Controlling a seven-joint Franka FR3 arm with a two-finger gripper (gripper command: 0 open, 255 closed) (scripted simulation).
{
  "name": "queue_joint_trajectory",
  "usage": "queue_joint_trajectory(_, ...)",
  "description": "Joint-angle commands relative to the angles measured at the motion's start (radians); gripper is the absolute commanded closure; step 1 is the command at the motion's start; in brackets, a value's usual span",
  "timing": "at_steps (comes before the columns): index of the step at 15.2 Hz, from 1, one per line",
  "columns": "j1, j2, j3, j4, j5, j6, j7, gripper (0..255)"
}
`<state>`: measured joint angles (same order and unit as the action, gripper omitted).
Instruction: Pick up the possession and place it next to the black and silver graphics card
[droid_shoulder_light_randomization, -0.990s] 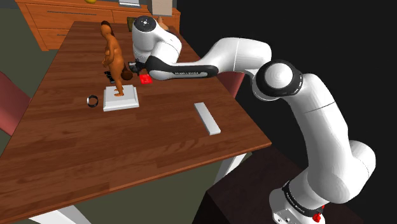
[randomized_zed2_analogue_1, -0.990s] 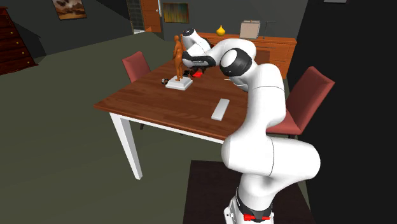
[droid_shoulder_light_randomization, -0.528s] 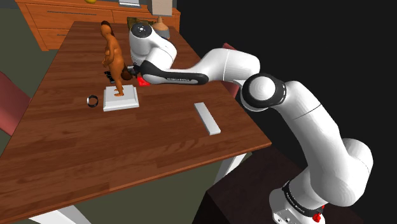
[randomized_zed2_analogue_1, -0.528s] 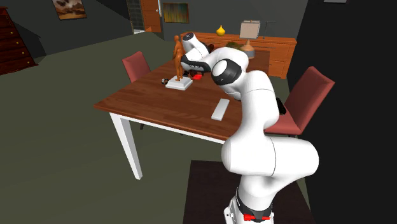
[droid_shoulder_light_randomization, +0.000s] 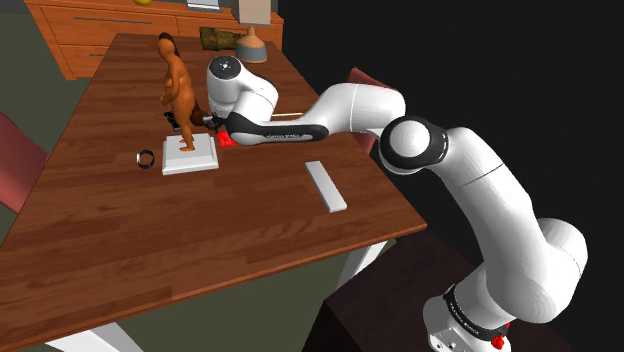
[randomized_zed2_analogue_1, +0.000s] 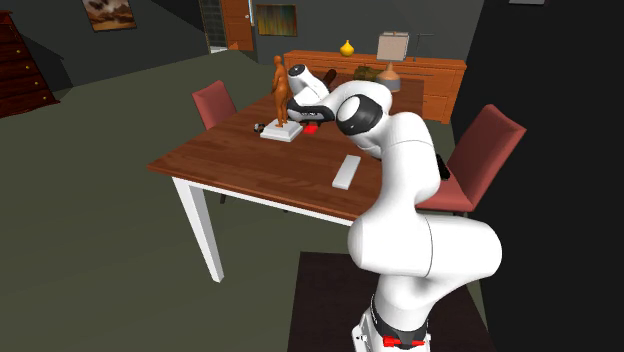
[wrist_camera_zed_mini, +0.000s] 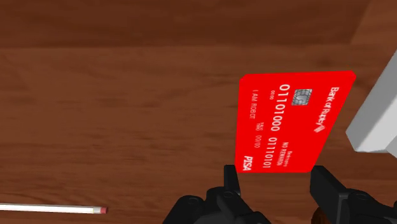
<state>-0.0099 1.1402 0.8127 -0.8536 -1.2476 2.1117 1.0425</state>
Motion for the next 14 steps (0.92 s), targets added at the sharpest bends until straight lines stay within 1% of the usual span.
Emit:
queue_joint_trajectory(1, 0.002, 0.012, -0.006, 0.000, -0.006, 0.011, 0.007, 255)
queue_joint_trajectory(8, 0.002, 0.012, -0.005, 0.000, -0.006, 0.011, 0.007, 255)
queue_joint_trajectory(9, 0.004, 0.014, -0.006, 0.005, -0.006, 0.010, 0.006, 0)
queue_joint_trajectory(13, 0.008, 0.017, -0.006, 0.013, -0.005, 0.008, 0.002, 0)
queue_joint_trajectory(14, 0.002, 0.012, -0.005, 0.000, -0.006, 0.011, 0.007, 0)
